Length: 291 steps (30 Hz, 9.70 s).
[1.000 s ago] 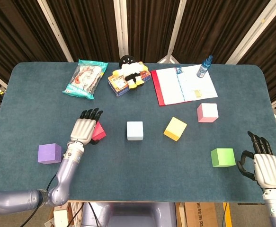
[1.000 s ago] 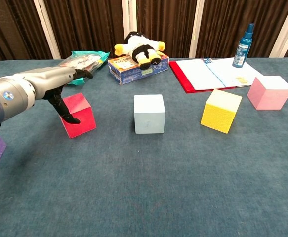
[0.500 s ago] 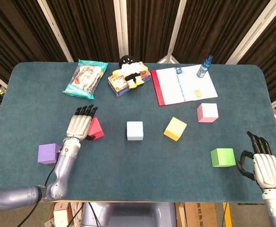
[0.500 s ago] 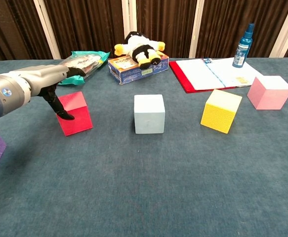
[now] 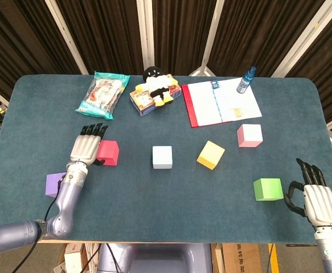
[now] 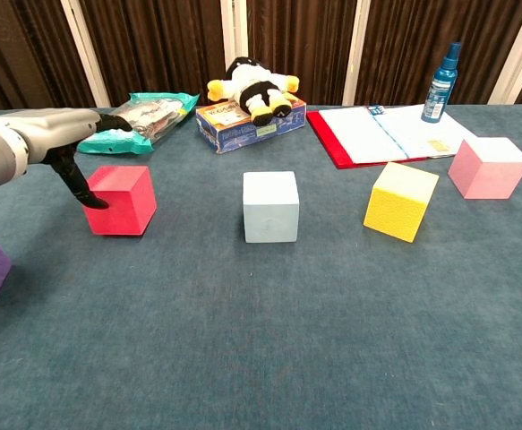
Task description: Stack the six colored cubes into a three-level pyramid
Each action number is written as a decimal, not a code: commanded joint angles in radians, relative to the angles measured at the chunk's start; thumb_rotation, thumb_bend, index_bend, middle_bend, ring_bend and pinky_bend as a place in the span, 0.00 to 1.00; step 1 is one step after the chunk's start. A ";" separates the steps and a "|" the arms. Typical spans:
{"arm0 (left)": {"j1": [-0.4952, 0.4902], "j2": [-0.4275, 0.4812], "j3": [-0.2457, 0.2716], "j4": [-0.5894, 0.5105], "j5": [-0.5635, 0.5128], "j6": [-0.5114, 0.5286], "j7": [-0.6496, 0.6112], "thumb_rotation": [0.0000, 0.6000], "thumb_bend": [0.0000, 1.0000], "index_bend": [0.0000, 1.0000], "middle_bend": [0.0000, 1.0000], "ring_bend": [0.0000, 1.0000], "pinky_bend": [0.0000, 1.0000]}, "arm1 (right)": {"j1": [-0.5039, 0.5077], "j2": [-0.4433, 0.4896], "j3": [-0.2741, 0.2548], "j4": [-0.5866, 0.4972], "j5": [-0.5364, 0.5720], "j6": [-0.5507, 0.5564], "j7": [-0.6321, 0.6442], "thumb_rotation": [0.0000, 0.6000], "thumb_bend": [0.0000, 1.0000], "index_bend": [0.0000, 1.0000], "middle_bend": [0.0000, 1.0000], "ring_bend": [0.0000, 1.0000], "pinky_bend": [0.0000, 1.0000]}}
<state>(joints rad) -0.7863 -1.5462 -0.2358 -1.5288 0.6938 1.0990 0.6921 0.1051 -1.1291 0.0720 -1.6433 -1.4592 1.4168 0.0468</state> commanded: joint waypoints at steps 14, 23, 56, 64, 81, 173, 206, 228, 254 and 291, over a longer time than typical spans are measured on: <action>-0.040 0.061 0.010 -0.050 -0.089 -0.132 -0.027 1.00 0.22 0.00 0.09 0.00 0.03 | 0.001 0.002 -0.001 -0.004 0.005 -0.004 -0.007 1.00 0.39 0.00 0.00 0.00 0.00; -0.055 0.070 0.028 -0.041 -0.089 -0.134 -0.045 1.00 0.22 0.00 0.25 0.00 0.03 | 0.000 0.001 0.001 -0.003 0.009 -0.004 -0.011 1.00 0.39 0.00 0.00 0.00 0.00; -0.103 0.062 0.011 -0.093 -0.124 -0.073 -0.073 1.00 0.26 0.00 0.38 0.03 0.03 | 0.001 -0.001 0.003 -0.009 0.019 -0.008 -0.015 1.00 0.39 0.00 0.00 0.00 0.00; -0.159 0.028 -0.020 -0.086 -0.177 -0.060 -0.028 1.00 0.26 0.00 0.38 0.03 0.03 | 0.003 0.004 0.003 -0.014 0.030 -0.022 -0.002 1.00 0.39 0.00 0.00 0.00 0.00; -0.279 -0.114 -0.079 -0.002 -0.320 -0.034 0.044 1.00 0.26 0.00 0.38 0.03 0.03 | 0.011 0.013 0.003 -0.027 0.049 -0.056 0.035 1.00 0.39 0.00 0.00 0.00 0.00; -0.321 -0.143 -0.077 -0.012 -0.374 -0.025 0.091 1.00 0.14 0.00 0.06 0.00 0.01 | 0.014 0.028 0.002 -0.046 0.061 -0.071 0.061 1.00 0.39 0.00 0.00 0.00 0.00; 0.198 0.358 0.187 -0.446 0.367 0.376 -0.315 1.00 0.09 0.00 0.04 0.00 0.00 | 0.009 0.018 0.011 -0.070 0.082 -0.045 -0.044 1.00 0.39 0.00 0.00 0.00 0.00; 0.312 0.476 0.133 -0.472 0.447 0.356 -0.452 1.00 0.05 0.00 0.03 0.00 0.00 | 0.294 -0.078 0.155 -0.249 0.457 -0.303 -0.363 1.00 0.34 0.00 0.00 0.00 0.00; 0.347 0.463 0.083 -0.463 0.448 0.312 -0.440 1.00 0.05 0.00 0.03 0.00 0.00 | 0.513 -0.386 0.213 -0.006 0.738 -0.303 -0.499 1.00 0.34 0.00 0.00 0.00 0.00; 0.378 0.459 0.033 -0.470 0.446 0.292 -0.439 1.00 0.05 0.00 0.03 0.00 0.00 | 0.584 -0.369 0.208 0.085 0.847 -0.298 -0.612 1.00 0.34 0.00 0.00 0.00 0.00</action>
<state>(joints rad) -0.4080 -1.0872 -0.2030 -1.9990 1.1402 1.3909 0.2533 0.6888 -1.5006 0.2818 -1.5556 -0.6110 1.1157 -0.5626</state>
